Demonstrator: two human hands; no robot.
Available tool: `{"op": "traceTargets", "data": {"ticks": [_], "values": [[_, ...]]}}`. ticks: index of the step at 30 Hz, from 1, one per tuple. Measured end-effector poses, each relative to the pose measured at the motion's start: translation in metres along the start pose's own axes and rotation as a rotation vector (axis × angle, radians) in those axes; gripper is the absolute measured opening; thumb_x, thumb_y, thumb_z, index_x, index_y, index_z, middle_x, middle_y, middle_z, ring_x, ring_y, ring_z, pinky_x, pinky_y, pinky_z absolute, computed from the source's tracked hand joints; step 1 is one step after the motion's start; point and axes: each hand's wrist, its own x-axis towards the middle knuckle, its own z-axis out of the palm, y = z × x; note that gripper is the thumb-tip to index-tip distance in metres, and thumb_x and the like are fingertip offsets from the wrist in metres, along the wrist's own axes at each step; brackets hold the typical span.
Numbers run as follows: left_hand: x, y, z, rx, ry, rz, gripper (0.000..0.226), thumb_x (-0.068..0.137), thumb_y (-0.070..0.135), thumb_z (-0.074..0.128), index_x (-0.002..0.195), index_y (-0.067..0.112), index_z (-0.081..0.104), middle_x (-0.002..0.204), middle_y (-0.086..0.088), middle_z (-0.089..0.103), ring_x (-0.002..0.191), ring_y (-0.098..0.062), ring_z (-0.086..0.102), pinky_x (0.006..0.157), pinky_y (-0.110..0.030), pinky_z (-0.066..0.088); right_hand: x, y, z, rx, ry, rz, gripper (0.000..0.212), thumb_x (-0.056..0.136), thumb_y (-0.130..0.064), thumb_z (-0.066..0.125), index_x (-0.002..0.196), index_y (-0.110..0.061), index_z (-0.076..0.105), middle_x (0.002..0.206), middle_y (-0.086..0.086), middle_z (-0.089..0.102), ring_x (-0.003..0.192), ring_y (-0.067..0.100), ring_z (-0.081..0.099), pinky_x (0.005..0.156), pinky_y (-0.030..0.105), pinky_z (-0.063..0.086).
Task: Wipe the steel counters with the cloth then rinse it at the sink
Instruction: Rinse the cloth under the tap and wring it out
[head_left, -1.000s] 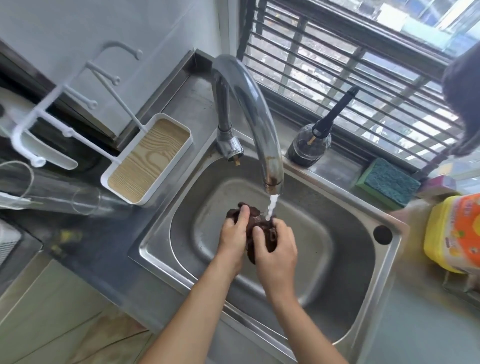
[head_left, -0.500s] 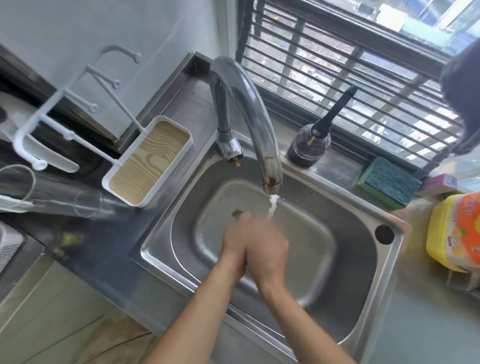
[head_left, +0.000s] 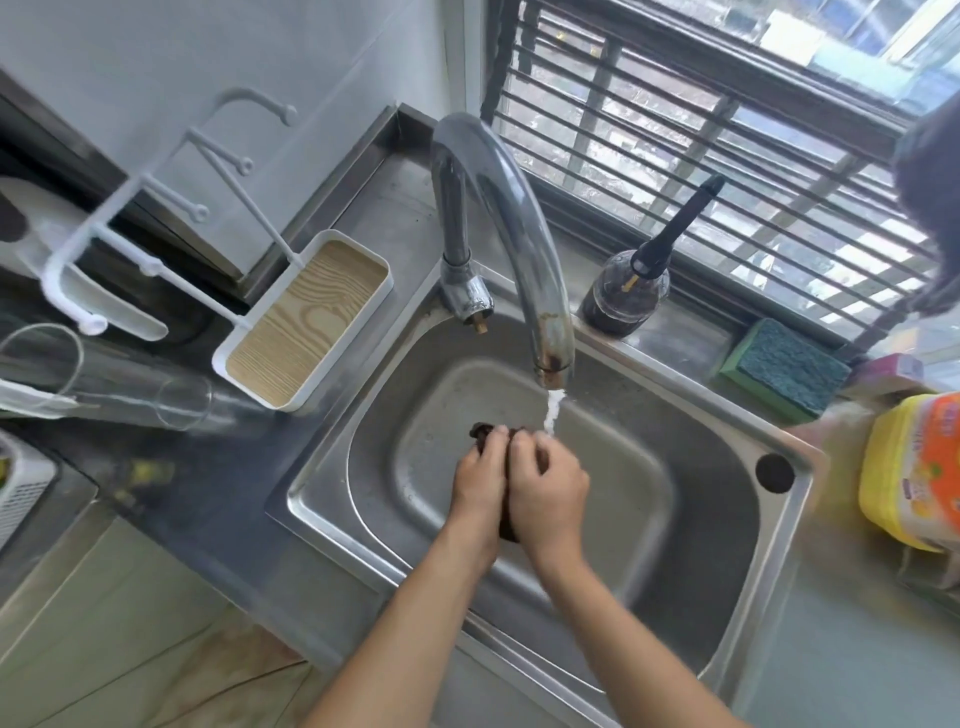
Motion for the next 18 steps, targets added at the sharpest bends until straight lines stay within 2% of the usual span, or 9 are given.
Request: {"op": "traceTargets", "data": {"ticks": [3, 6, 8, 11, 13, 15, 16, 18], "values": [[-0.011, -0.01, -0.005, 0.11, -0.137, 0.036, 0.033, 0.098, 0.037, 0.058, 0.094, 0.009, 0.076, 0.087, -0.002, 0.078, 0.082, -0.016, 0.073, 0.069, -0.024, 0.055, 0.05, 0.011, -0.009, 0.027, 0.115, 0.183, 0.04, 0.102, -0.028, 0.054, 0.069, -0.004, 0.054, 0.063, 0.005, 0.057, 0.072, 0.031, 0.052, 0.066, 0.037, 0.032], [-0.009, -0.012, -0.014, 0.13, -0.204, -0.007, 0.039, 0.091, 0.045, 0.068, 0.106, 0.01, 0.074, 0.098, -0.006, 0.078, 0.092, -0.02, 0.075, 0.079, -0.032, 0.059, 0.062, 0.015, -0.015, 0.131, 0.108, 0.229, 0.044, 0.102, -0.04, 0.053, 0.075, -0.006, 0.053, 0.068, -0.002, 0.056, 0.072, 0.022, 0.052, 0.07, 0.04, 0.037], [-0.001, -0.016, -0.019, 0.053, -0.161, -0.063, 0.036, 0.09, 0.036, 0.072, 0.115, 0.011, 0.069, 0.105, -0.009, 0.077, 0.095, -0.023, 0.074, 0.075, -0.039, 0.062, 0.054, 0.011, -0.025, 0.217, 0.043, 0.186, 0.036, 0.098, -0.042, 0.058, 0.076, -0.015, 0.051, 0.068, -0.008, 0.053, 0.069, 0.015, 0.05, 0.071, 0.039, 0.042], [0.012, -0.016, -0.021, -0.108, 0.03, -0.092, 0.037, 0.091, 0.029, 0.071, 0.119, 0.007, 0.062, 0.112, -0.014, 0.073, 0.1, -0.026, 0.07, 0.063, -0.033, 0.058, 0.031, 0.016, -0.032, 0.171, -0.007, 0.036, 0.008, 0.094, -0.031, 0.064, 0.092, -0.026, 0.059, 0.086, -0.007, 0.067, 0.082, 0.014, 0.062, 0.078, 0.033, 0.049], [0.015, -0.009, -0.017, -0.132, 0.083, -0.093, 0.032, 0.092, 0.029, 0.065, 0.113, 0.004, 0.064, 0.106, -0.017, 0.073, 0.091, -0.024, 0.069, 0.057, -0.029, 0.054, 0.005, 0.02, -0.026, 0.034, -0.012, -0.137, 0.004, 0.096, -0.025, 0.063, 0.093, -0.024, 0.059, 0.087, -0.003, 0.064, 0.082, 0.013, 0.06, 0.074, 0.026, 0.044], [0.011, -0.005, -0.012, -0.084, 0.075, -0.089, 0.025, 0.093, 0.029, 0.058, 0.092, 0.006, 0.066, 0.085, -0.013, 0.071, 0.073, -0.022, 0.066, 0.056, -0.025, 0.05, -0.021, 0.018, -0.009, -0.044, -0.082, -0.237, 0.017, 0.096, -0.032, 0.056, 0.083, -0.021, 0.056, 0.078, -0.004, 0.058, 0.074, 0.014, 0.055, 0.068, 0.027, 0.039], [0.007, -0.004, -0.008, -0.069, 0.061, -0.083, 0.025, 0.094, 0.029, 0.056, 0.084, 0.009, 0.066, 0.077, -0.01, 0.068, 0.066, -0.019, 0.064, 0.054, -0.023, 0.049, -0.025, 0.017, -0.003, -0.058, -0.088, -0.24, 0.023, 0.095, -0.036, 0.052, 0.077, -0.021, 0.052, 0.073, -0.005, 0.056, 0.069, 0.016, 0.053, 0.065, 0.031, 0.039], [-0.005, -0.007, -0.001, -0.046, 0.032, -0.045, 0.031, 0.096, 0.03, 0.056, 0.08, 0.008, 0.07, 0.07, -0.005, 0.069, 0.06, -0.015, 0.066, 0.05, -0.02, 0.049, -0.009, 0.013, 0.003, -0.05, 0.018, -0.135, 0.034, 0.097, -0.035, 0.05, 0.068, -0.018, 0.047, 0.062, -0.004, 0.053, 0.064, 0.022, 0.049, 0.062, 0.039, 0.033]]}}
